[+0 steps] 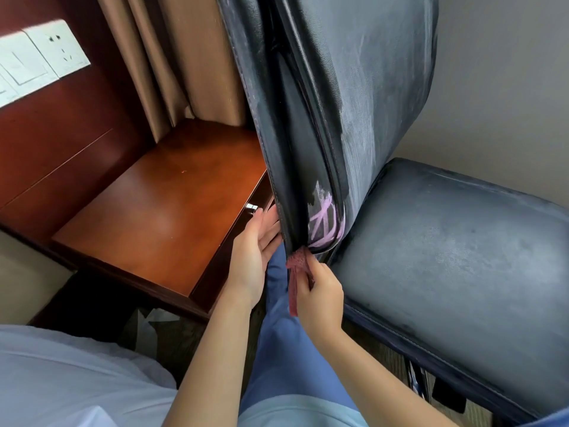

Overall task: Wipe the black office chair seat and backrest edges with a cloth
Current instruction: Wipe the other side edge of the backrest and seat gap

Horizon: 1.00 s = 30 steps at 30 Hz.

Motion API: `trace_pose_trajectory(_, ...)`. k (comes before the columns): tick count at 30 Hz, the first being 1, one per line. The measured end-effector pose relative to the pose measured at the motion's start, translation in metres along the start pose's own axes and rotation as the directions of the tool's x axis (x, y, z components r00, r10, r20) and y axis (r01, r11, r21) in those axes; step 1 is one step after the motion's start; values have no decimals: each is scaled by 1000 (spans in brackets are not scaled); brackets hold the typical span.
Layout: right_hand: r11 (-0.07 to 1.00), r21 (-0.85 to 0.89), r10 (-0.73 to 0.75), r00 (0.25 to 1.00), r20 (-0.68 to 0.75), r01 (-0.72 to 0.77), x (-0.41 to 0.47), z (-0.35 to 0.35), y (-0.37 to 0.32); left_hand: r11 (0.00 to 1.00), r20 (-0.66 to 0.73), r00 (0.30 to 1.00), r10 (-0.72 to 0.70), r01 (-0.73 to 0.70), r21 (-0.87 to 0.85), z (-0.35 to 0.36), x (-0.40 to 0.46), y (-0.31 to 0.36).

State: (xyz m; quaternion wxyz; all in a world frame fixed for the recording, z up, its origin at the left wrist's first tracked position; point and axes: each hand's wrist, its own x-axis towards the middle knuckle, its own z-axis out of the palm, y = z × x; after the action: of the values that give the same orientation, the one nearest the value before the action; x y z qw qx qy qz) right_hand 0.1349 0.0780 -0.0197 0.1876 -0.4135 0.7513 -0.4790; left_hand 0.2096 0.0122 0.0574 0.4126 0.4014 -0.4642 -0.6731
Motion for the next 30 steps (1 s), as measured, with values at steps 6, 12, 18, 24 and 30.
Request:
trace_pose_trajectory(6, 955, 111, -243, 939, -243, 276, 15, -9, -48, 1000, 42, 999, -1, 0, 7, 0, -1, 0)
trace_pose_trajectory(12, 952, 112, -249, 936, -248, 283, 18, -19, -57, 1000, -9, 1000, 13, -12, 9, 4, -4, 8)
trace_pose_trajectory(18, 929, 61, -337, 903, -268, 365, 32, -28, -86, 996, -68, 997, 29, -34, -81, 8, -10, 14)
trace_pose_trajectory(24, 965, 103, -221, 960, -174, 241, 20, -28, -68, 988, -5, 994, 106, -106, -112, 10, -11, 30)
trace_pose_trajectory(30, 929, 103, -324, 917, -234, 354, 38, -36, -103, 978, 14, 988, 157, -153, -145, 11, -12, 39)
